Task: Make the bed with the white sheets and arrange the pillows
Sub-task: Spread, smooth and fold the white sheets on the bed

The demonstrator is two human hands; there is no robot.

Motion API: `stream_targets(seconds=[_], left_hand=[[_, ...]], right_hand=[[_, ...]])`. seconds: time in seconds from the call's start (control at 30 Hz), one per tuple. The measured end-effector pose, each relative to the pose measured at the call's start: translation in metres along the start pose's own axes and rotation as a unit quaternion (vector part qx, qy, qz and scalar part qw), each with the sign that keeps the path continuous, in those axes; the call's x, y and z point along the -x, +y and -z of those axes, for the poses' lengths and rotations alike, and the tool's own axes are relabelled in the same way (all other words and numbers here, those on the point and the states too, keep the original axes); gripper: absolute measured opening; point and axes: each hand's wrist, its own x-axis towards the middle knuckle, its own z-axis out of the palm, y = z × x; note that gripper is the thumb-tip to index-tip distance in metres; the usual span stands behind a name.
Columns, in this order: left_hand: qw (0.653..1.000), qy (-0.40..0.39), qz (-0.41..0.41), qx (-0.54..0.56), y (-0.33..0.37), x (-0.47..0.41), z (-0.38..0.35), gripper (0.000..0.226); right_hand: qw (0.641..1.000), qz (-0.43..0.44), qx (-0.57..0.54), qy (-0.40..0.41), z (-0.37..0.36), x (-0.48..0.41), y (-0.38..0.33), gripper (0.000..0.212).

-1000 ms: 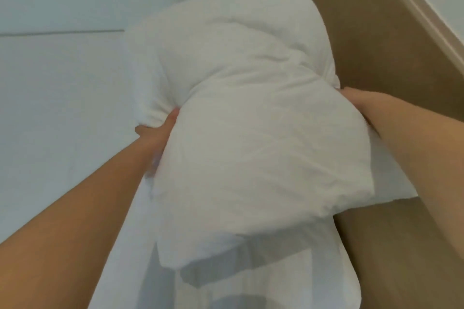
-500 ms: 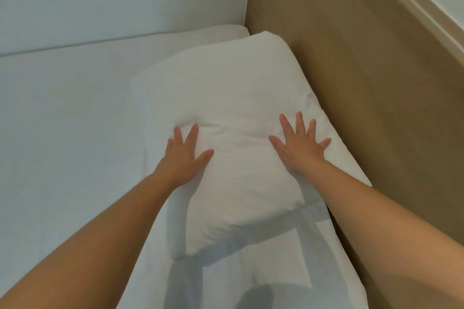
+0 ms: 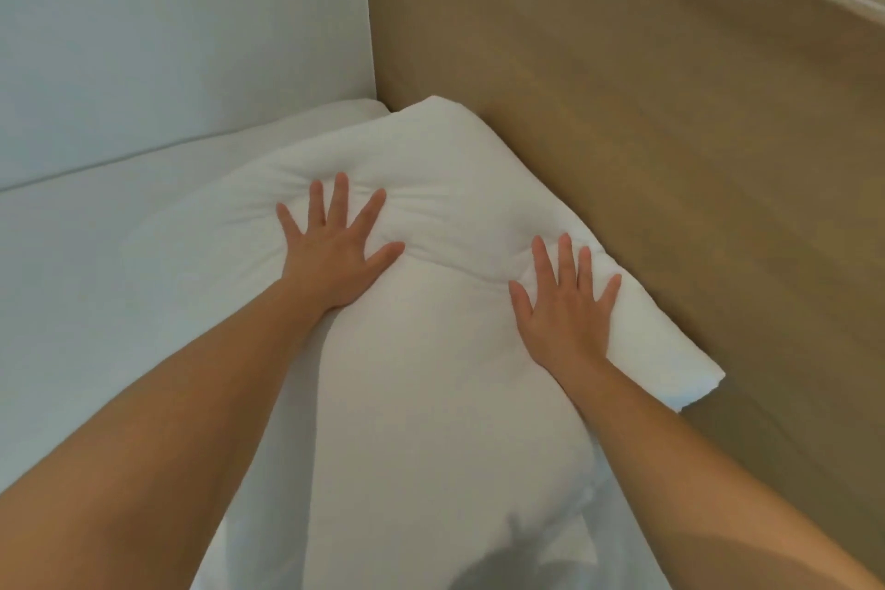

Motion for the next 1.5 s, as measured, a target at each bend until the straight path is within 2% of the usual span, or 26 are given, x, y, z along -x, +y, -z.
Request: stream_targets(seconds=[0.17, 0.23, 0.3, 0.37, 0.43, 0.5, 0.57, 0.67, 0.7, 0.73, 0.8, 0.87, 0.93, 1.0, 1.07, 1.13, 1.17, 1.2, 1.23, 1.27, 1.33, 1.37, 1.4, 1.43, 1.47, 1.5], left_hand=[[0.999, 0.0, -0.026, 0.028, -0.008, 0.006, 0.013, 0.07], [0.993, 0.049, -0.081, 0.074, -0.012, 0.027, 0.016, 0.064], [0.988, 0.081, -0.114, 0.069, -0.024, 0.048, 0.008, 0.062], [0.994, 0.081, -0.059, 0.036, -0.042, 0.056, -0.001, 0.062], [0.996, 0.054, 0.047, 0.047, -0.059, 0.07, -0.002, 0.062], [0.989, 0.051, 0.109, 0.086, -0.063, 0.097, 0.002, 0.063], [0.987, 0.075, 0.09, 0.11, -0.046, 0.135, 0.005, 0.063], [0.983, 0.109, -0.008, 0.145, -0.012, 0.193, -0.01, 0.059], [0.984, 0.101, -0.012, 0.143, -0.008, 0.206, -0.021, 0.058], [0.986, 0.089, 0.009, 0.138, -0.011, 0.214, -0.033, 0.059], [0.982, 0.057, 0.103, 0.148, -0.03, 0.223, -0.049, 0.061], [0.959, 0.026, 0.194, 0.206, -0.049, 0.235, -0.057, 0.064], [0.917, 0.036, 0.235, 0.319, -0.051, 0.254, -0.064, 0.067], [0.847, 0.076, 0.258, 0.459, -0.035, 0.274, -0.07, 0.068], [0.755, 0.072, 0.307, 0.575, -0.014, 0.296, -0.073, 0.069], [0.662, 0.047, 0.346, 0.664, -0.003, 0.31, -0.084, 0.077], [0.618, 0.022, 0.365, 0.696, -0.003, 0.314, -0.093, 0.089], [0.579, 0.009, 0.374, 0.724, -0.006, 0.316, -0.105, 0.106], [0.543, -0.011, 0.386, 0.746, -0.007, 0.318, -0.113, 0.119], [0.514, -0.036, 0.393, 0.762, -0.003, 0.327, -0.111, 0.12], [0.497, -0.079, 0.398, 0.768, 0.012, 0.344, -0.092, 0.095], [0.489, -0.107, 0.399, 0.768, 0.02, 0.349, -0.087, 0.088], [0.471, -0.127, 0.398, 0.777, 0.023, 0.353, -0.088, 0.093], [0.475, -0.133, 0.395, 0.775, 0.025, 0.356, -0.087, 0.107], [0.474, -0.128, 0.392, 0.778, 0.024, 0.357, -0.089, 0.122], [0.482, -0.119, 0.391, 0.775, 0.024, 0.357, -0.09, 0.13]], right_hand=[[0.997, -0.035, -0.039, -0.048, 0.022, 0.007, -0.02, 0.065], [0.996, 0.056, -0.069, -0.021, 0.038, 0.029, -0.037, 0.064], [0.985, 0.162, -0.059, -0.004, 0.036, 0.047, -0.053, 0.06], [0.987, 0.16, -0.013, 0.006, 0.023, 0.045, -0.052, 0.059], [0.998, 0.069, 0.007, -0.009, 0.016, 0.037, -0.037, 0.06], [0.999, -0.015, -0.009, -0.03, 0.023, 0.041, -0.025, 0.062], [0.998, 0.021, -0.049, -0.019, 0.038, 0.068, -0.032, 0.063], [0.971, 0.219, -0.093, 0.003, 0.047, 0.124, -0.062, 0.057], [0.966, 0.248, -0.076, -0.009, 0.042, 0.135, -0.063, 0.056], [0.968, 0.244, -0.052, -0.018, 0.035, 0.137, -0.055, 0.056], [0.986, 0.161, -0.015, -0.025, 0.022, 0.13, -0.024, 0.058], [0.997, 0.074, 0.0, -0.03, 0.019, 0.127, 0.01, 0.059], [0.999, 0.041, -0.015, -0.016, 0.02, 0.139, 0.022, 0.06], [0.996, 0.051, -0.064, 0.032, 0.014, 0.17, 0.014, 0.059], [0.982, 0.053, -0.159, 0.084, 0.0, 0.21, 0.002, 0.057], [0.94, -0.024, -0.329, 0.092, -0.02, 0.246, -0.009, 0.064], [0.892, -0.104, -0.435, 0.064, -0.03, 0.259, -0.015, 0.072], [0.821, -0.201, -0.535, 0.015, -0.037, 0.268, -0.021, 0.083], [0.73, -0.292, -0.616, -0.052, -0.04, 0.276, -0.028, 0.094], [0.632, -0.353, -0.677, -0.131, -0.043, 0.284, -0.036, 0.101], [0.445, -0.353, -0.776, -0.273, -0.044, 0.3, -0.052, 0.107], [0.379, -0.316, -0.815, -0.304, -0.043, 0.305, -0.059, 0.111], [0.341, -0.28, -0.842, -0.31, -0.045, 0.307, -0.065, 0.115], [0.326, -0.253, -0.857, -0.309, -0.045, 0.308, -0.07, 0.119], [0.334, -0.241, -0.858, -0.306, -0.049, 0.304, -0.074, 0.124], [0.365, -0.244, -0.846, -0.304, -0.051, 0.302, -0.076, 0.13]])
